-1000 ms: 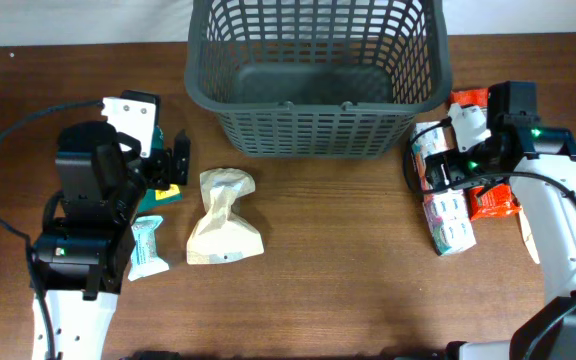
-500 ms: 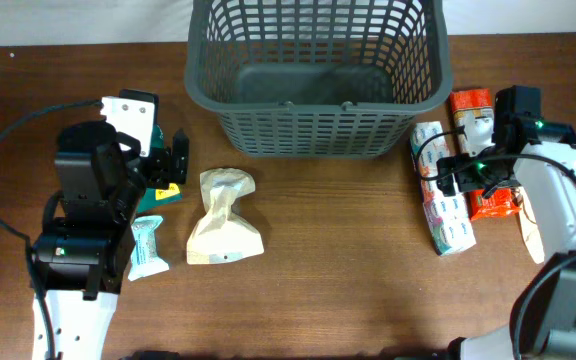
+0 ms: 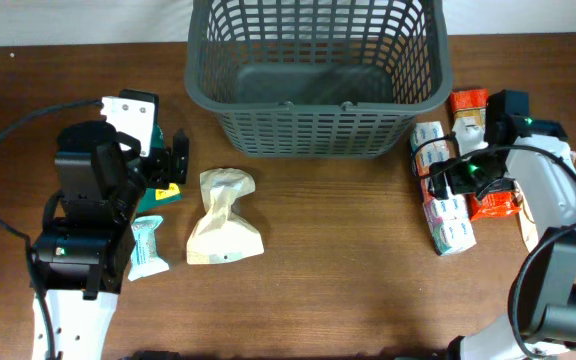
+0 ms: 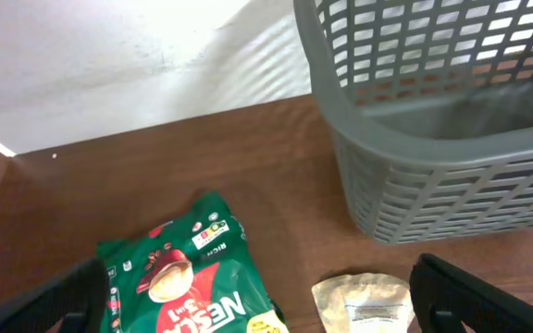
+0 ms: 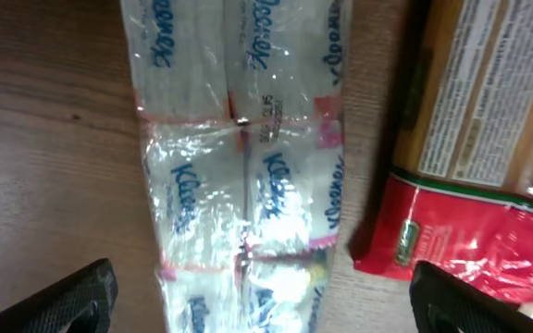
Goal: Pack container
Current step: 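Lift the Kleenex bundle with the right gripper toward the basket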
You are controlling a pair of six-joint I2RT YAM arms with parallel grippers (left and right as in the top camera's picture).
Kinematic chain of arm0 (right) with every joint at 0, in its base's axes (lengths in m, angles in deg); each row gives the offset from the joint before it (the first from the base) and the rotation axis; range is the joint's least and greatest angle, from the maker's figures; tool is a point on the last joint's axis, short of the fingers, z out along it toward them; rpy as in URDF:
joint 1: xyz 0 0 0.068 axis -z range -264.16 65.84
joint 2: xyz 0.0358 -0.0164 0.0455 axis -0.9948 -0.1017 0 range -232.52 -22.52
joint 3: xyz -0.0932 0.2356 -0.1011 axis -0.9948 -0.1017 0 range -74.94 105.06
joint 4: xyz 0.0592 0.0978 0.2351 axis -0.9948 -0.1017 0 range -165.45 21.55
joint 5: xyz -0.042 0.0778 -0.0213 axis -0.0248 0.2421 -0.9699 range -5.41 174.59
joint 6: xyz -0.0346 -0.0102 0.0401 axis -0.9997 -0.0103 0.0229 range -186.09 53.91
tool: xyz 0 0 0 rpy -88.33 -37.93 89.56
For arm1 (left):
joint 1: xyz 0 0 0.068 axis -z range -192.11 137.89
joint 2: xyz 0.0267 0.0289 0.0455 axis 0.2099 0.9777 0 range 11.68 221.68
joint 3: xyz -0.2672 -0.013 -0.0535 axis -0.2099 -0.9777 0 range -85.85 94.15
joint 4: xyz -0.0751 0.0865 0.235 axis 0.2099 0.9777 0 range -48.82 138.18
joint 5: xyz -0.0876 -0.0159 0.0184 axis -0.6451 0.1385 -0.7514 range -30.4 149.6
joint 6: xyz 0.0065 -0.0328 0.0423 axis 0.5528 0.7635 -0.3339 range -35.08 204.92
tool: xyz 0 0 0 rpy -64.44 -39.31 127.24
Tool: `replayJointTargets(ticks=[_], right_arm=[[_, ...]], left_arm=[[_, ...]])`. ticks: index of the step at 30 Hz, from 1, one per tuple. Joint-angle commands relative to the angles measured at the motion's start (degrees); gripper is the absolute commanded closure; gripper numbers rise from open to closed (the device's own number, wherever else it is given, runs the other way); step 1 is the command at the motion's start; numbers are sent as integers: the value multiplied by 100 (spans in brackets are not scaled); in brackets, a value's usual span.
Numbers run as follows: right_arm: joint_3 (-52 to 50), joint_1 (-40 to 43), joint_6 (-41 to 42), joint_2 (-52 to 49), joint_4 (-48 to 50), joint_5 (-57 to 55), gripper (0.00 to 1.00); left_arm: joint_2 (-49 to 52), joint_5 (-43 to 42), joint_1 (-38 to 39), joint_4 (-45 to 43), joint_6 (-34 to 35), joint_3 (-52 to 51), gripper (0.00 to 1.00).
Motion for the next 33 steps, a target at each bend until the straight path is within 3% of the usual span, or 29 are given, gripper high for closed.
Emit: replayJointTargets(ticks=[1, 13, 29, 33], right_arm=[[79, -28, 72, -26, 76, 131, 1], [-426, -28, 186, -31, 310, 129, 1], [-1003, -28, 348, -31, 721, 468, 1], [-1088, -28, 350, -31, 831, 522, 18]], left_arm=[[66, 66, 11, -22, -68, 61, 1], [420, 63, 11, -66, -68, 61, 1], [420, 66, 11, -778, -70, 61, 1], [420, 66, 11, -778, -70, 61, 1]])
